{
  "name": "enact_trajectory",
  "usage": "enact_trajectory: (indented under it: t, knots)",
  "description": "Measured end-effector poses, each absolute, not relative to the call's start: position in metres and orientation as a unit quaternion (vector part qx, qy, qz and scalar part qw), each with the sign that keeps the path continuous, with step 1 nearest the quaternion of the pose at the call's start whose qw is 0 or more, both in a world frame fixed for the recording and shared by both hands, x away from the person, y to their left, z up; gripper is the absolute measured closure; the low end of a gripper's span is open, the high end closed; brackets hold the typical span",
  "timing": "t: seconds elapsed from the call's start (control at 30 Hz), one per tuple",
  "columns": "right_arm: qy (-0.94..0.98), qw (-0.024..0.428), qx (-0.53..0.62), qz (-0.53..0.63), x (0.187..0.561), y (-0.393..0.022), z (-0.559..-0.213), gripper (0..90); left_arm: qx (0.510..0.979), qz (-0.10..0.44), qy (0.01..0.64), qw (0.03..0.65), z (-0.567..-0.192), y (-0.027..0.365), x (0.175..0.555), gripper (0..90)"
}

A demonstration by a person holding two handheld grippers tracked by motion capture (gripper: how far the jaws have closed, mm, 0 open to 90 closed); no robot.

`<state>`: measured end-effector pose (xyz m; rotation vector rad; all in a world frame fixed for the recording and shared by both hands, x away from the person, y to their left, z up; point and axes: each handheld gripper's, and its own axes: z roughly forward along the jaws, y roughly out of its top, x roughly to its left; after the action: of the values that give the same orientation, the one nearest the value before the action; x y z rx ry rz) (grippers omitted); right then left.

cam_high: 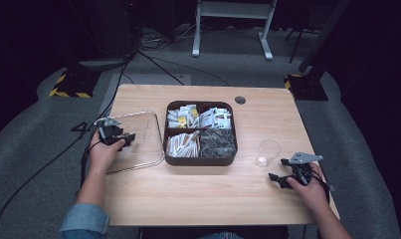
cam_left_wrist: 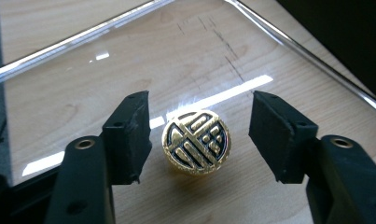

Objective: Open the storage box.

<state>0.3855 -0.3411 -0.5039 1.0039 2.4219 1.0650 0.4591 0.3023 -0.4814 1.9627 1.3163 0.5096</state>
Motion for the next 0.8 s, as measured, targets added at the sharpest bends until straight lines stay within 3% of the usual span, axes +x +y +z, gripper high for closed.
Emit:
enact_trajectory:
  t: [0.47, 0.8]
  knots:
    - [0.845, 0.155, 0.351, 0.372, 0.386, -0.341, -0.504, 15.3, 0.759, 0.204, 0.483, 0.386, -0.453, 0.279, 0.426, 36.5]
    - [0.845, 0.155, 0.351, 0.372, 0.386, -0.341, -0.504, 15.3, 0.787, 0.194, 0.441, 0.385, -0.434, 0.253, 0.398, 36.6]
